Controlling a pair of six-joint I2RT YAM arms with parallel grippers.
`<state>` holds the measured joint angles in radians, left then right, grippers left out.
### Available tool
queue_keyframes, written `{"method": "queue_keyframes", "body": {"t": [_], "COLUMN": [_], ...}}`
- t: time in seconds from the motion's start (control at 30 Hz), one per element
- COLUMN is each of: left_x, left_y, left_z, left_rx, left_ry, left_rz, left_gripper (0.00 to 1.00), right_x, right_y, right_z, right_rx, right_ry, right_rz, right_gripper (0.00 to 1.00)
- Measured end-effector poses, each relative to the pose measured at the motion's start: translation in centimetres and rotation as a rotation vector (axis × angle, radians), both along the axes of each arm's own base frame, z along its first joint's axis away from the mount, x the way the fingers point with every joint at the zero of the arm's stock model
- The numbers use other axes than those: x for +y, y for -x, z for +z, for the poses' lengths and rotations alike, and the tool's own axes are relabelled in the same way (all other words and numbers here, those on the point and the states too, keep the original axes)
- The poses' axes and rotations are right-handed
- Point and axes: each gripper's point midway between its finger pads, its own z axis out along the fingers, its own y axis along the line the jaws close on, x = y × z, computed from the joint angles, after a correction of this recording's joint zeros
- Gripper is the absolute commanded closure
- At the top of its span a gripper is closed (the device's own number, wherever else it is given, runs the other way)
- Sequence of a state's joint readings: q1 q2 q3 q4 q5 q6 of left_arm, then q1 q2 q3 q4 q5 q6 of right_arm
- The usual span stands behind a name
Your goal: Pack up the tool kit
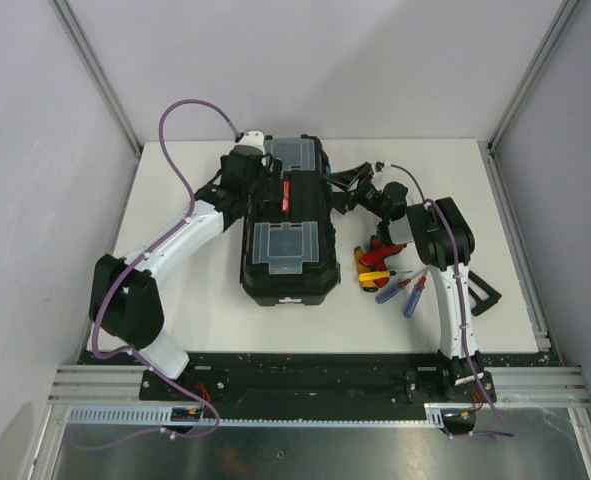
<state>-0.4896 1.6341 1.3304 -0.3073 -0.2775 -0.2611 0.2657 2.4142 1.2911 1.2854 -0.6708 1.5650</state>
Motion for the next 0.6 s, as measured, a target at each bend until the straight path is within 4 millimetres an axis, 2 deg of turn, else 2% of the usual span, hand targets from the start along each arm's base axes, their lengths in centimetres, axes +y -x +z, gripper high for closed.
{"method": "queue_keyframes", "body": {"t": [0.2, 0.27, 0.37, 0.6], "left_x": [0.02, 0.03, 0.04, 0.10], "left_y": [0.03, 0.04, 0.00, 0.11], "left_z": [0.01, 0.01, 0.01, -0.37], "left_rx": [0.002, 0.002, 0.002, 0.005], "left_ry": [-0.001, -0.002, -0.006, -0.018], "left_rz": [0.000, 0.000, -0.002, 0.000], "left_gripper": [0.01, 0.00, 0.00, 0.00], "right_x": [0.02, 0.02, 0.02, 0.03], "right_y": [-0.04, -0.05, -0.05, -0.07], "right_z": [-0.31, -0.34, -0.19, 0.00], "right_rx": [0.035, 0.039, 0.039, 0.030], "right_ry": [-0.005, -0.005, -0.009, 0.006], "right_rz": [0.003, 0.003, 0.004, 0.002], "right_gripper": [0.79, 0.94, 0.99, 1.00]}}
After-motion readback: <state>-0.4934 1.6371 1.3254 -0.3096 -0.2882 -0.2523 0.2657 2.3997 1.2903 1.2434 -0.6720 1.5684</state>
